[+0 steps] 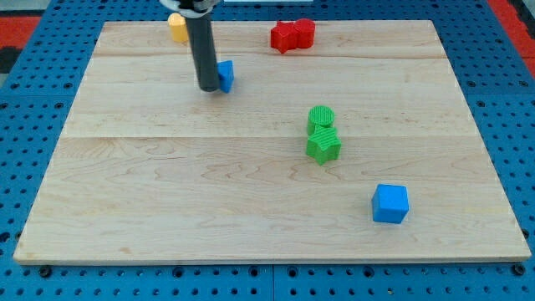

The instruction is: Move arm to the bottom of board

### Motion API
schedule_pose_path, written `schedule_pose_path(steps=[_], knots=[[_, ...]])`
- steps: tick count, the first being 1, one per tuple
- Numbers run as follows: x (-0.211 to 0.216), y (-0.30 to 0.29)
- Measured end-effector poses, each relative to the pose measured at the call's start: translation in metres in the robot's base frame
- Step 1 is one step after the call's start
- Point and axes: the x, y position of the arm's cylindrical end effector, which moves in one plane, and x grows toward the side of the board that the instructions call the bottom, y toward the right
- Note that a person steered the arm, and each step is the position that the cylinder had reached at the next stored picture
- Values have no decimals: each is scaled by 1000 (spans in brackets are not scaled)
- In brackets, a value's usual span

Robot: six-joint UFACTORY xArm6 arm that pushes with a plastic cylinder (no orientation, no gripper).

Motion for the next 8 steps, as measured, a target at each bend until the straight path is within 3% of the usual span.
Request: schedule_pose_path(steps=[2,4,5,6,8], knots=[[-86,25],[-94,55],[-68,45],[3,26],[233,7]])
